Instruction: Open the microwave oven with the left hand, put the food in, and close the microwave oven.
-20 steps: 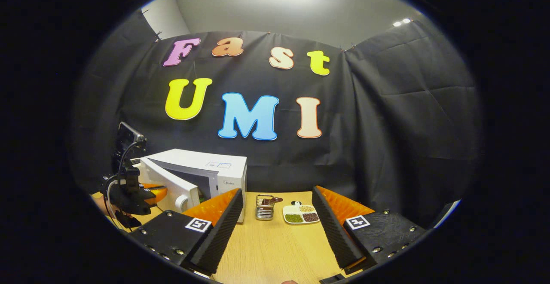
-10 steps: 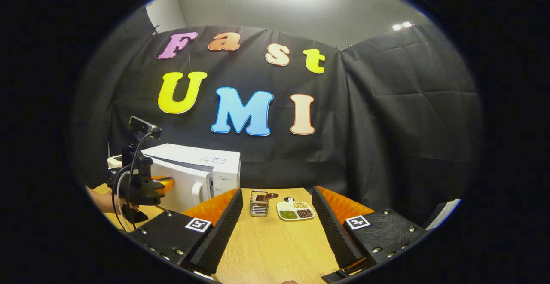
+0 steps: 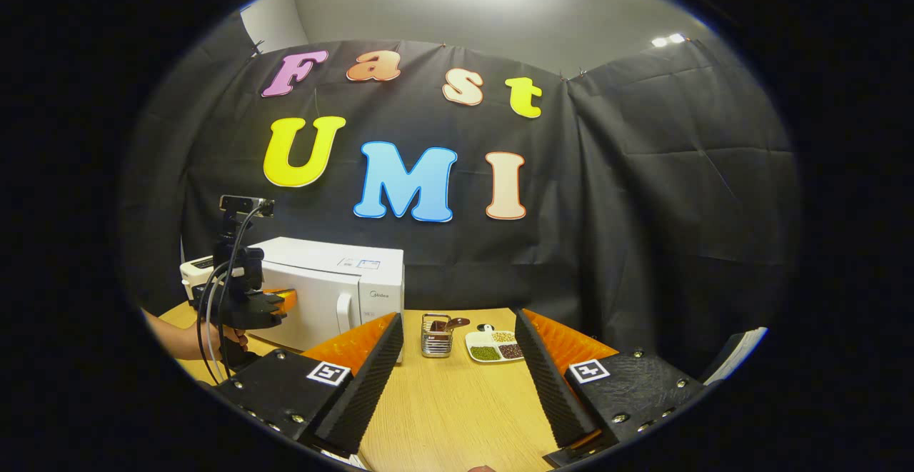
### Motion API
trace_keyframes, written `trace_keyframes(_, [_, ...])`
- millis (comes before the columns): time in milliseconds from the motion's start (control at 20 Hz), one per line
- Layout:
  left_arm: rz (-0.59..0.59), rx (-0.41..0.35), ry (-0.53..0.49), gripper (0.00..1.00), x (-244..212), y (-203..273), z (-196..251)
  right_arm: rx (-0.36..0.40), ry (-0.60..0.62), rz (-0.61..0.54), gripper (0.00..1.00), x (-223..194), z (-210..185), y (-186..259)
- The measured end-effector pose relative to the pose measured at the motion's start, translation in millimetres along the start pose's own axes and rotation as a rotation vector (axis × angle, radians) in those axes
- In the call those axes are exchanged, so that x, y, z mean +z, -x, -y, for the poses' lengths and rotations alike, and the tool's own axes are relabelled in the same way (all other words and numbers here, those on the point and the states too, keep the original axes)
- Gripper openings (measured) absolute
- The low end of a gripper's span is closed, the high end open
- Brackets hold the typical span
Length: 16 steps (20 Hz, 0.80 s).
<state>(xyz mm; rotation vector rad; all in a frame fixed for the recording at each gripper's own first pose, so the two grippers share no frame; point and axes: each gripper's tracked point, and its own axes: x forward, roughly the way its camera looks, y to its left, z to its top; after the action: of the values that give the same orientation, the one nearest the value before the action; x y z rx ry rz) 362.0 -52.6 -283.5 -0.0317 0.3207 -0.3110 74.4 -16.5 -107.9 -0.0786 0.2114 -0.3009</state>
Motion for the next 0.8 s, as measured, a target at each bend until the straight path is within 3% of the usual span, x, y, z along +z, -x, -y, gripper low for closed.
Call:
trace_keyframes(50, [0.013,-0.003,-0.020,0.07,2.6,-4.6,1.1,0.015,-0.011,-0.008,0.95,-1.6,-3.1,-0.5])
trace_keyframes(100, [-0.041,-0.003,-0.024,0.10,-4.5,-4.6,3.1,0.030,-0.027,-0.013,0.96,-0.9,-6.9,-0.8])
trace_keyframes(300, [0.012,-0.004,-0.085,0.07,22.0,0.7,19.1,0.068,-0.059,0.007,0.95,8.4,-10.0,3.3])
trace_keyframes(450, [0.062,-0.024,-0.063,0.11,46.3,32.2,34.3,0.081,-0.077,0.027,0.95,16.2,-0.5,3.1])
trace_keyframes(600, [0.105,-0.036,-0.029,0.07,64.7,73.5,47.5,0.089,-0.095,0.040,0.95,23.1,9.8,1.0])
trace_keyframes(800, [0.149,-0.003,-0.029,0.10,89.9,122.5,46.9,0.099,-0.070,0.067,0.95,31.1,29.8,6.7])
